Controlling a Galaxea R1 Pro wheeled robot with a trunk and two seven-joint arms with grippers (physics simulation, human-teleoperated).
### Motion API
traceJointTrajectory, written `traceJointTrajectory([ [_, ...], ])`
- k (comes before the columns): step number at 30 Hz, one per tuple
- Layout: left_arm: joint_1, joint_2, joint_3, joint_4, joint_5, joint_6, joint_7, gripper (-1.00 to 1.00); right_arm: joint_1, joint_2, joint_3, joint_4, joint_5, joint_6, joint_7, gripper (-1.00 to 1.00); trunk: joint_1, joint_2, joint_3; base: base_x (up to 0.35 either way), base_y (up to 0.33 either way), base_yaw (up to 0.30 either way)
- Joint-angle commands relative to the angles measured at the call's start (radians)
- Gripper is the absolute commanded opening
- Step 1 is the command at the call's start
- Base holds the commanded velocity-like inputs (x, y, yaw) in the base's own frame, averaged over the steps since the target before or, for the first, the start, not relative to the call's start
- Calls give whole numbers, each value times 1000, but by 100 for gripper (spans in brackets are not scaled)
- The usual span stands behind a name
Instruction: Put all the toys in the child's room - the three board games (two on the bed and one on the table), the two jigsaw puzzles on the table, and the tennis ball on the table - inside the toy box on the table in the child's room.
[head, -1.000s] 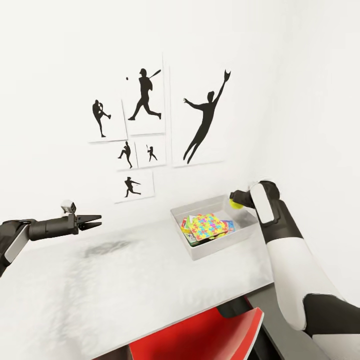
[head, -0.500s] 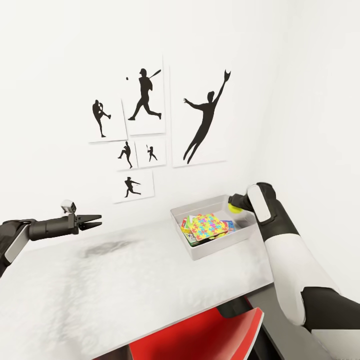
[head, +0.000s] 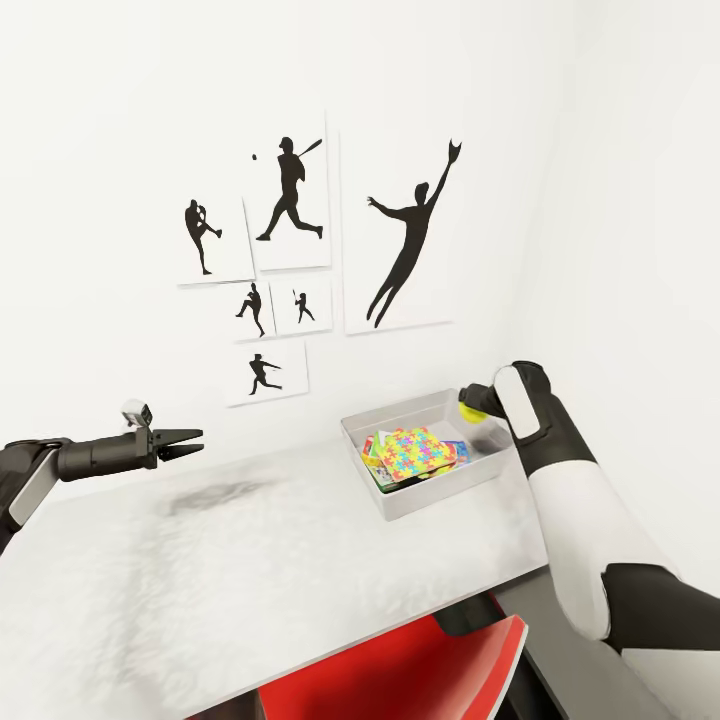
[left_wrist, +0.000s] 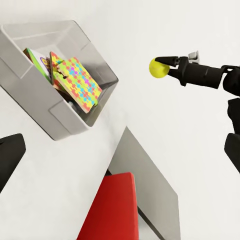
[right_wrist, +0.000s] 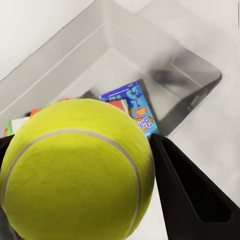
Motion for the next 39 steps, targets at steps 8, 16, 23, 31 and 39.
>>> traceJointTrajectory([
  [8,-1,1,-4,0,5,9,-1,100,-37,-3,-1,133,-9,-108,-16,-100,1,-2,-2,0,0,0],
  [16,-1,1,-4,0,5,9,-1,100,-88,-1,-1,256,-10,-113,-16,-100,1,-2,-2,0,0,0],
  [23,-1,2,-3,0,6,10,-2,100,-101,1,-1,283,-10,-112,-15,-100,1,-2,-2,0,0,0],
  [31,-2,11,15,-29,20,119,-133,100,-103,1,-1,233,-11,-95,-15,-100,1,-2,-2,0,0,0],
  [39,-10,12,20,-86,23,160,-223,100,-103,2,0,173,-10,-80,-15,-100,1,-2,-8,0,0,0],
])
